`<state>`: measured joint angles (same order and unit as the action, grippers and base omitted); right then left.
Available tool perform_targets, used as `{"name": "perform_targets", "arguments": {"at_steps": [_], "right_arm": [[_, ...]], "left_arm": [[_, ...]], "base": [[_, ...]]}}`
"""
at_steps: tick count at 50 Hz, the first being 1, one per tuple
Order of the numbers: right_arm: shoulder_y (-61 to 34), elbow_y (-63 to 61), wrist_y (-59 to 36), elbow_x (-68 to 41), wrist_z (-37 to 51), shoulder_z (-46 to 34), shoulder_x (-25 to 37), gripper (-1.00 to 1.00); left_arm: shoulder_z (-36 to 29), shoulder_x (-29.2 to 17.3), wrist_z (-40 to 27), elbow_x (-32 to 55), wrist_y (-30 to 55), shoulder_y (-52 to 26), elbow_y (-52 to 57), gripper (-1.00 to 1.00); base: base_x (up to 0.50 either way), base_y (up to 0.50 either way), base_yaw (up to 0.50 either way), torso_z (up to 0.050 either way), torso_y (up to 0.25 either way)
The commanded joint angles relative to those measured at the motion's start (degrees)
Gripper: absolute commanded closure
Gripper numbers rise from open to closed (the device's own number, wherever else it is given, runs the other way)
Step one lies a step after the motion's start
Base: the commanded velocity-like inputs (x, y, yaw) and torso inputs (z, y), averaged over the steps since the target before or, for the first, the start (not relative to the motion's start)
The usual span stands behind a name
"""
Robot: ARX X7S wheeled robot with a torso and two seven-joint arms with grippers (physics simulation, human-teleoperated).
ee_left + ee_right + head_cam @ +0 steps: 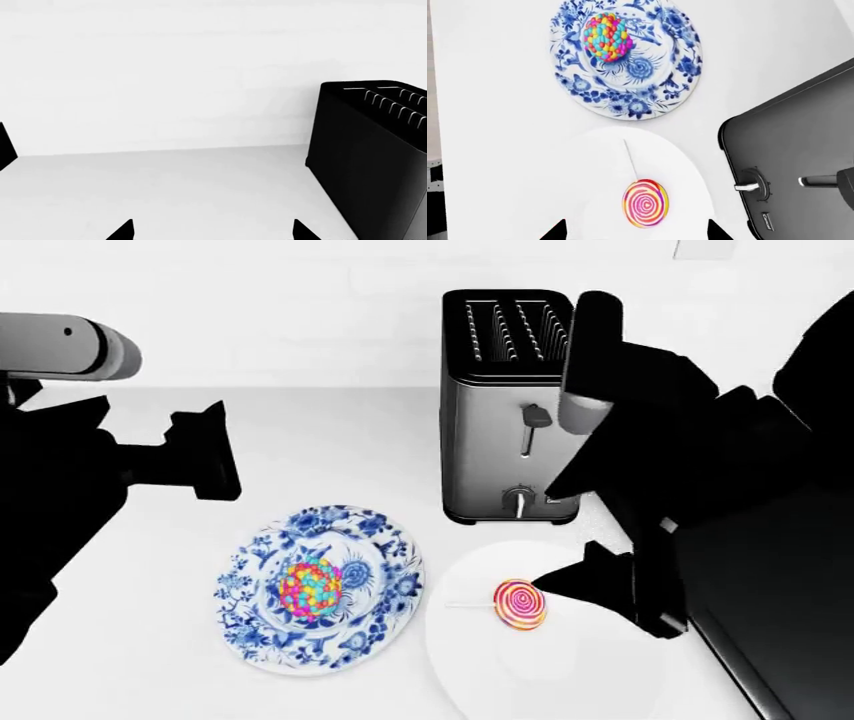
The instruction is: Move the dessert items from the plate to the tray.
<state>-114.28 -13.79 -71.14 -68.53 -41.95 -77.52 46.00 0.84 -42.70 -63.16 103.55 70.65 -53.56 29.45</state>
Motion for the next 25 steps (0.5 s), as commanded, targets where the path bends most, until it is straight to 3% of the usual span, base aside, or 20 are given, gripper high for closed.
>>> {"name": "perform_targets", "arguments": {"at_steps": [1,25], "right_arm": [[2.60,-0.64,1.73,0.98,-1.02,-1.56,-0.03,-1.00],[7.46,5.89,5.23,4.52,-1.41,-3.81,-2.37,-1.00]], "left_arm": [[-0.25,-0.28,0.52,-0.70,-0.27,0.57,0.05,-1.00],[0.48,-0.48,2.64,-2.94,-1.58,3.42,0.17,-1.00]], "base": [[0.00,0.00,0.00,0.000,0.000],[0.00,0.00,0.00,0.000,0.000]]}}
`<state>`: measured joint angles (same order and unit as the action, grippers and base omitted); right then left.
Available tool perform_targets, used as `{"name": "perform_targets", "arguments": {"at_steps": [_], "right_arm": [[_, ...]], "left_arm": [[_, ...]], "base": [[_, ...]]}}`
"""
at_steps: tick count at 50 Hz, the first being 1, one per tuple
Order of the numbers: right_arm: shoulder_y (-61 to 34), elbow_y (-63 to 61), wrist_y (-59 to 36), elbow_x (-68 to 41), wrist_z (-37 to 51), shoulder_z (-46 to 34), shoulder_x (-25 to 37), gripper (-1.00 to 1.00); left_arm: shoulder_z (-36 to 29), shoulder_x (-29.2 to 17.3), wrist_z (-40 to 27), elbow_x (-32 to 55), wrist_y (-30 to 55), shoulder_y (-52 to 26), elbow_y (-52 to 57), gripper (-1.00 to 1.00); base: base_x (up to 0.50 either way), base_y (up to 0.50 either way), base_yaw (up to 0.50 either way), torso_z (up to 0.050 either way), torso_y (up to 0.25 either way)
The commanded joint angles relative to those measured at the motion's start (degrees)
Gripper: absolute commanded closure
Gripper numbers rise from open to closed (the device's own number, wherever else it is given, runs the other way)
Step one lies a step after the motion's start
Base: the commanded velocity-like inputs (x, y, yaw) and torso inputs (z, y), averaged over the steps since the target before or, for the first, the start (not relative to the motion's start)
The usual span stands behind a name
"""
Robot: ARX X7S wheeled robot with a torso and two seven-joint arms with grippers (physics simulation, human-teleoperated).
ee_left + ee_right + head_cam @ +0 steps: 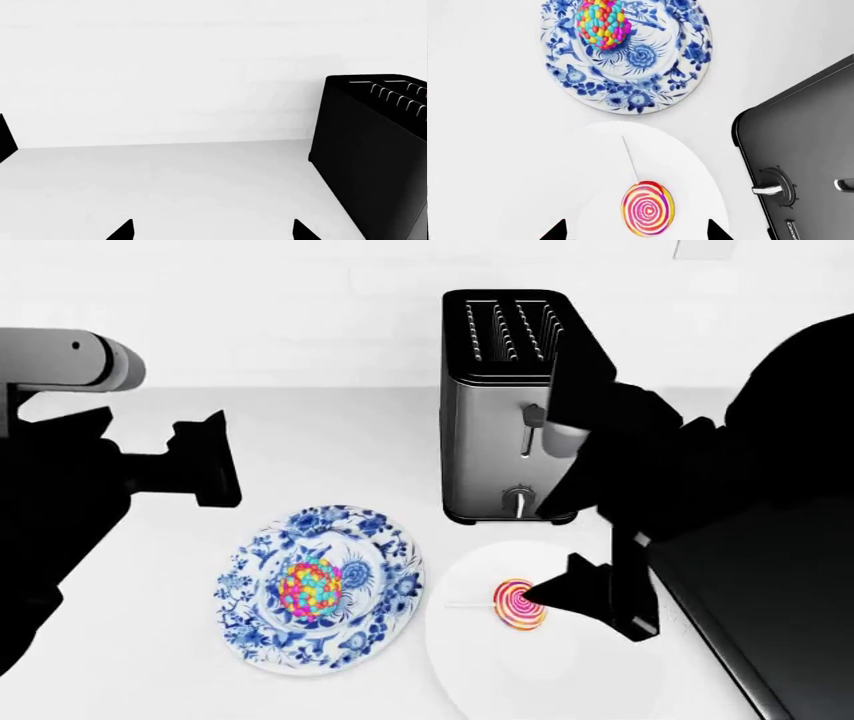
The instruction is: Move the dessert items from the plate to the tray.
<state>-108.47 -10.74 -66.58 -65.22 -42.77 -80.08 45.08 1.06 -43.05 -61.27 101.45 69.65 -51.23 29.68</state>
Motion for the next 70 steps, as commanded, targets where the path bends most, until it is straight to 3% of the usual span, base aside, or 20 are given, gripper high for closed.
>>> {"name": "perform_targets", "arguments": {"at_steps": [1,35,70], "right_arm": [[1.75,3.00,0.72,1.51,-0.76,-1.52,-1.62,-1.00],[9.46,9.83,6.29,4.93,1.00,-3.34,-4.80,-1.00],[11.49,10.01,7.33,5.80,-0.10,-5.00,-4.52,-1.00]], "left_arm": [[0.29,-0.07,0.84,-0.91,-0.67,1.26,0.05,-1.00],[-0.82,-0.61,1.27,-1.47,-2.02,1.16,0.17,-1.00],[-0.91,-1.55,3.39,-3.47,-3.72,3.25,0.59,-1.00]], "base": [[0.00,0.00,0.00,0.000,0.000],[0.00,0.00,0.00,0.000,0.000],[0.00,0.00,0.00,0.000,0.000]]}}
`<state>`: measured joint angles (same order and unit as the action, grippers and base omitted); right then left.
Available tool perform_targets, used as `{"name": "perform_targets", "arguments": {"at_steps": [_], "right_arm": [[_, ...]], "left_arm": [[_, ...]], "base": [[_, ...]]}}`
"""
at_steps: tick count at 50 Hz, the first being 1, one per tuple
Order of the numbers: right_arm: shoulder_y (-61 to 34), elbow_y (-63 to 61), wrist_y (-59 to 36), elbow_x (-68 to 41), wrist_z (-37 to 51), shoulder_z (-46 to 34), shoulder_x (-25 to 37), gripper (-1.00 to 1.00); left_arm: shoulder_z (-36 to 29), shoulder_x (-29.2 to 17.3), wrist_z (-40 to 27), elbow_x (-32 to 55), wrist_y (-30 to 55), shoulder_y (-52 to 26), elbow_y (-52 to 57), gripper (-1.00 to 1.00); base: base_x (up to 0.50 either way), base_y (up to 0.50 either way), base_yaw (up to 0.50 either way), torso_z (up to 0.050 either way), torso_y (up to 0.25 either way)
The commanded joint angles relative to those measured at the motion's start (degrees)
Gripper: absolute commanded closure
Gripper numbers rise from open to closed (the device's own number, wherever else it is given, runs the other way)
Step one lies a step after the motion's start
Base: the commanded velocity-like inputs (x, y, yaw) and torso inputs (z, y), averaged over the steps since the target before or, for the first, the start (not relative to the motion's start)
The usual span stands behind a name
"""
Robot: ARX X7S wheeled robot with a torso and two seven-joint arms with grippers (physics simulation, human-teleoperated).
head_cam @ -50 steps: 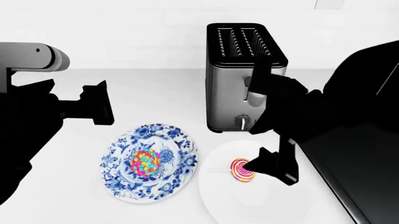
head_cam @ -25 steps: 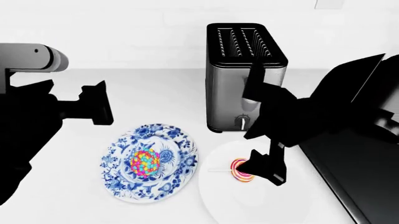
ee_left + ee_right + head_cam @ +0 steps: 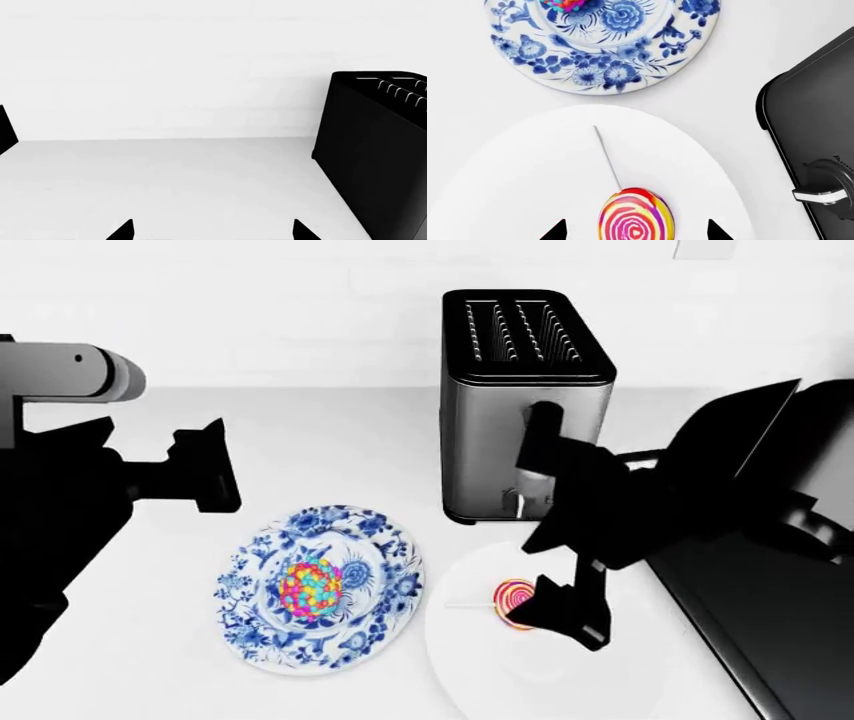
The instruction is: Move the dessert items from the plate to the tray.
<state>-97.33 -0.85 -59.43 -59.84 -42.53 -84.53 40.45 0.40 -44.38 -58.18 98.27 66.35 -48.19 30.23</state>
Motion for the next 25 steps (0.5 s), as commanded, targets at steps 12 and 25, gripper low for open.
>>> {"name": "perform_targets", "arguments": {"at_steps": [12,25], "right_arm": [[0.50,0.03,0.28,1.39,-0.85,-1.59,-0.18,-1.00],[1.15,-0.02,0.60,2.94,-1.00,-3.09,-0.41,-1.00]], "left_arm": [[-0.91,-0.11,-0.11,-0.13,-0.95,-0.12,-0.04,-1.00],[-1.53,-0.44,0.30,-0.64,-1.15,0.15,-0.26,-1.00]], "base": [[0.00,0.00,0.00,0.000,0.000],[0.00,0.00,0.00,0.000,0.000]]}}
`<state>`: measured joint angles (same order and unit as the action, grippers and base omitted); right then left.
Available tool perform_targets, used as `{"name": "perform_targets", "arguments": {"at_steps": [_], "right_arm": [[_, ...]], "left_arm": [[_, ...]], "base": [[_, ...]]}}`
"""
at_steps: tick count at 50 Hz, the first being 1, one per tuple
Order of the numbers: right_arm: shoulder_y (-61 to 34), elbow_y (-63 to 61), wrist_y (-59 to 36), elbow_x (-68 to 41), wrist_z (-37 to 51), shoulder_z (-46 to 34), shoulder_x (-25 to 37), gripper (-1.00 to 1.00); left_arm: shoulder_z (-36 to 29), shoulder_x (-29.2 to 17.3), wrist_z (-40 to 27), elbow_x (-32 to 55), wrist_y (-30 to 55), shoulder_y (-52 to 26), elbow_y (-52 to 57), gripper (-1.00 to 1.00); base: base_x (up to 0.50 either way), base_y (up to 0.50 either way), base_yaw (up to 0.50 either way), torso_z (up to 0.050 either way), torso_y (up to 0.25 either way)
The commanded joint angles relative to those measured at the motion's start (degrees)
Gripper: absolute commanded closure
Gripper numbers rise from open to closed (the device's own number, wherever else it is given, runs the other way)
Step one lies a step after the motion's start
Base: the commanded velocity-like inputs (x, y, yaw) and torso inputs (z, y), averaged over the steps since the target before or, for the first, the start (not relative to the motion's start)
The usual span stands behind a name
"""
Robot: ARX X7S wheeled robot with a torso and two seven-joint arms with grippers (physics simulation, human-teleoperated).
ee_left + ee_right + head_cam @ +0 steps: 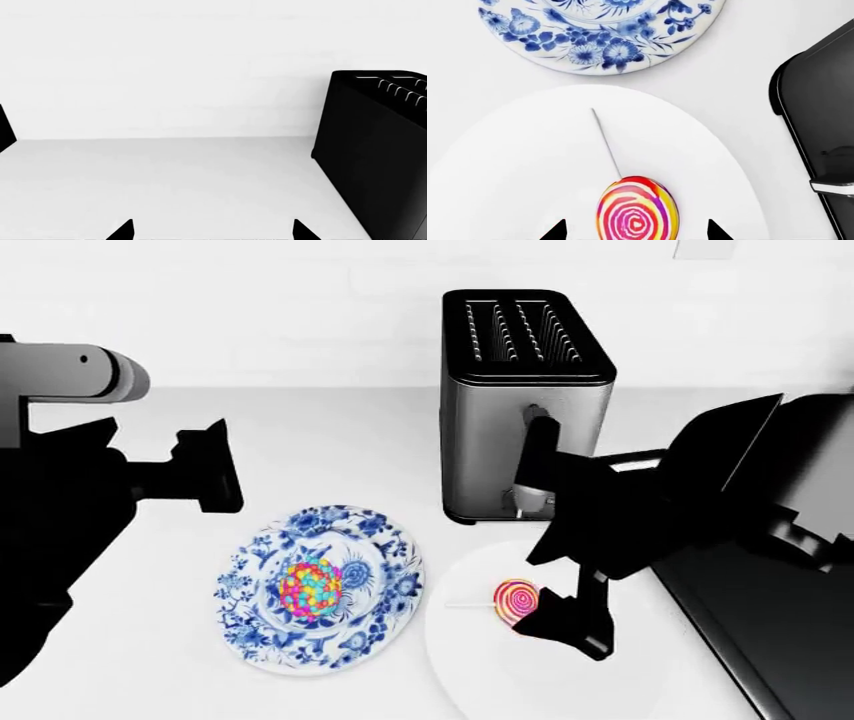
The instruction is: Move the dessert items from the plate to the tray.
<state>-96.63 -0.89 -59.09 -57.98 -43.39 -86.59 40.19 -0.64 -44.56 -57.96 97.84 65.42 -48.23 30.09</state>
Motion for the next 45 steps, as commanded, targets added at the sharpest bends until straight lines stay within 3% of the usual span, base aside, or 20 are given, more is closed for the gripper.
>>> {"name": "perform_targets", "arguments": {"at_steps": [1,41,42,45], "right_arm": [[0.46,0.10,0.26,1.05,-0.12,-0.99,-0.17,-1.00],[2.32,1.06,1.64,1.86,-0.22,-1.86,-1.34,-1.00],[2.16,0.93,1.42,1.69,-0.26,-1.81,-1.33,1.00],[1.63,0.65,0.93,1.11,-0.34,-1.46,-1.27,1.00]], "left_arm": [[-0.47,-0.31,0.10,-0.22,-0.28,0.21,-0.11,-1.00],[-1.60,-0.33,1.89,-2.41,-1.87,1.02,-0.52,-1.00],[-1.60,-0.37,1.92,-2.43,-1.91,1.05,-0.53,-1.00],[-1.69,-0.42,1.85,-2.40,-2.00,0.98,-0.53,-1.00]], "base": [[0.00,0.00,0.00,0.000,0.000],[0.00,0.00,0.00,0.000,0.000],[0.00,0.00,0.00,0.000,0.000],[0.00,0.00,0.00,0.000,0.000]]}}
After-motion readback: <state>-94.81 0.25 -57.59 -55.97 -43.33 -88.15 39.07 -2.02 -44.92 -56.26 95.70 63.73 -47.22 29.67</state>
